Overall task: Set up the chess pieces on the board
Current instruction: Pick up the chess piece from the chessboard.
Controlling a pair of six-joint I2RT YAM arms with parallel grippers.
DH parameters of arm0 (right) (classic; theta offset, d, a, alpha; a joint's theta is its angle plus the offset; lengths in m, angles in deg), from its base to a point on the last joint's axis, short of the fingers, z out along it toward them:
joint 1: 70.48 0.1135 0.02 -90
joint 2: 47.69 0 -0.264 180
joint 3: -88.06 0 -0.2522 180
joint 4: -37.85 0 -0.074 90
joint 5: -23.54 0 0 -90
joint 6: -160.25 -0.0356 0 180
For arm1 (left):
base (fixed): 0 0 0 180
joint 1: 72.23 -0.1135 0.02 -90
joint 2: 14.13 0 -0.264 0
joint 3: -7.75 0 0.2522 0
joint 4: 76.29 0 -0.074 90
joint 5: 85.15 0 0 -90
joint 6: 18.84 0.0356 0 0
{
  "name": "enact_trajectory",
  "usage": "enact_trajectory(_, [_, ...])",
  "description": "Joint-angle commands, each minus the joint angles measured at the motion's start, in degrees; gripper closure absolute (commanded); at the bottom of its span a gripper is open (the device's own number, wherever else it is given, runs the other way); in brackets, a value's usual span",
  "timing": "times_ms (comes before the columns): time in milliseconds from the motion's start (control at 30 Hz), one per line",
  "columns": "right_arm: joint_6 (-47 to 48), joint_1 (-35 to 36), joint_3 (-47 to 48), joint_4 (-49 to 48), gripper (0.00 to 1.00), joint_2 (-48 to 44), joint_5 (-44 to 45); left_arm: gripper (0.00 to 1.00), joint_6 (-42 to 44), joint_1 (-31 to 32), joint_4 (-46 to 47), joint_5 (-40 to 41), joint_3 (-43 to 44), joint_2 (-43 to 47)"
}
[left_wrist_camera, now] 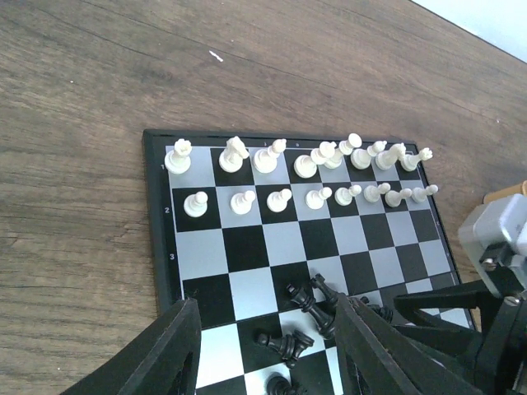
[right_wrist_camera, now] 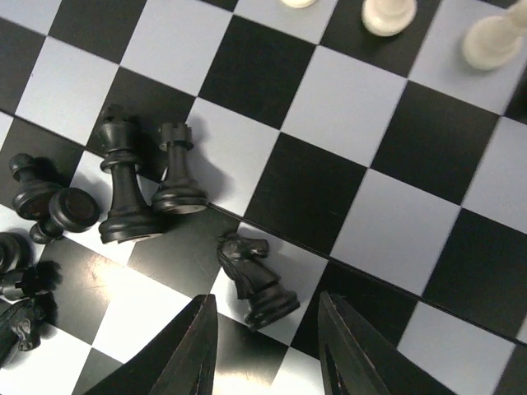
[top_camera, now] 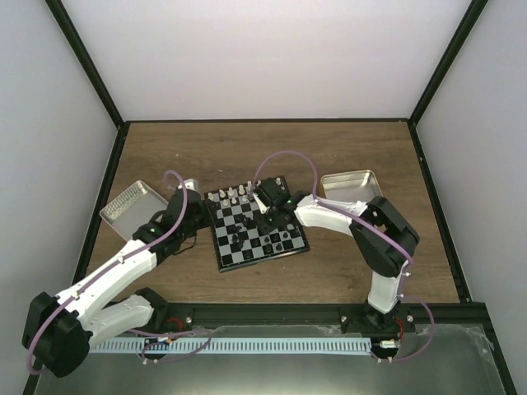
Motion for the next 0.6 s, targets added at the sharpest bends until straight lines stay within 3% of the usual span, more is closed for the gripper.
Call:
enact_trajectory(0, [3.82,-0.20,3.06,-0.82,0.64,1.19,-2.26,0.53,0.20,-0.23,0.41,-0.52,-0.20,0.32])
enact_trajectory(367, [5.37,-0.14,3.81,-0.35,0.64,4.79,2.79,0.53,0.39,-0.25,0.68,-0.70,-0.18,0.15])
enact_trajectory(567, [5.63,0.17,2.77,0.70,0.72,4.03,5.89,0.53,0.37,-0.27,0.79,-0.92,-0.16,0.21])
